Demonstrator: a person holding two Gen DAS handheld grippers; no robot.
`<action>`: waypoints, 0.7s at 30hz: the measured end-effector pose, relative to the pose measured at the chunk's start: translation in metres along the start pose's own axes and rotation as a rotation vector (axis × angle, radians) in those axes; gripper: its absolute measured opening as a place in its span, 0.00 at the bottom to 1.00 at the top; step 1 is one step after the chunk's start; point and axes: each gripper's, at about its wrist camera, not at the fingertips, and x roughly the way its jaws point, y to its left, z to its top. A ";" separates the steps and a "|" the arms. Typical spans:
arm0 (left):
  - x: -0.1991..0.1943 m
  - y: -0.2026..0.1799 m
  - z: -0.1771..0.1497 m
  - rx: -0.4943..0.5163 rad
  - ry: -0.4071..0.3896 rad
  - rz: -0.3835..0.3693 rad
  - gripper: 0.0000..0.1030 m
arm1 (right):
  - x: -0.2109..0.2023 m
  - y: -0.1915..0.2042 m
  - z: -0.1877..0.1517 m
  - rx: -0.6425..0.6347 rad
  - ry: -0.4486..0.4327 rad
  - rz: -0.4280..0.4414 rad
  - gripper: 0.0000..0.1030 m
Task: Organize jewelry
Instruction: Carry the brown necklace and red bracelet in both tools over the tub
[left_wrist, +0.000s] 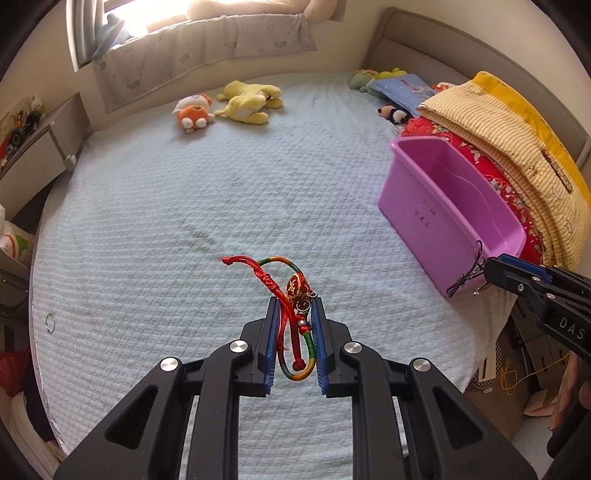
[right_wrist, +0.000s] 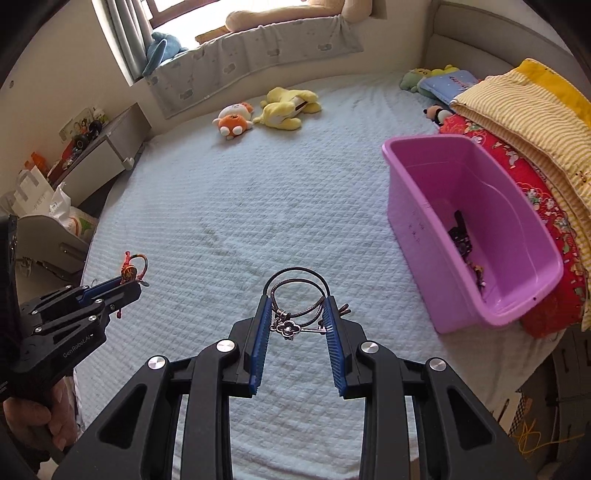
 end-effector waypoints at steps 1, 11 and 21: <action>-0.002 -0.010 0.006 0.009 -0.006 -0.008 0.17 | -0.008 -0.010 0.003 0.008 -0.010 -0.007 0.27; 0.000 -0.143 0.071 0.048 -0.067 -0.061 0.17 | -0.051 -0.121 0.046 -0.020 -0.072 -0.008 0.27; 0.048 -0.264 0.131 -0.113 -0.039 -0.022 0.17 | -0.038 -0.251 0.107 -0.135 -0.039 0.128 0.27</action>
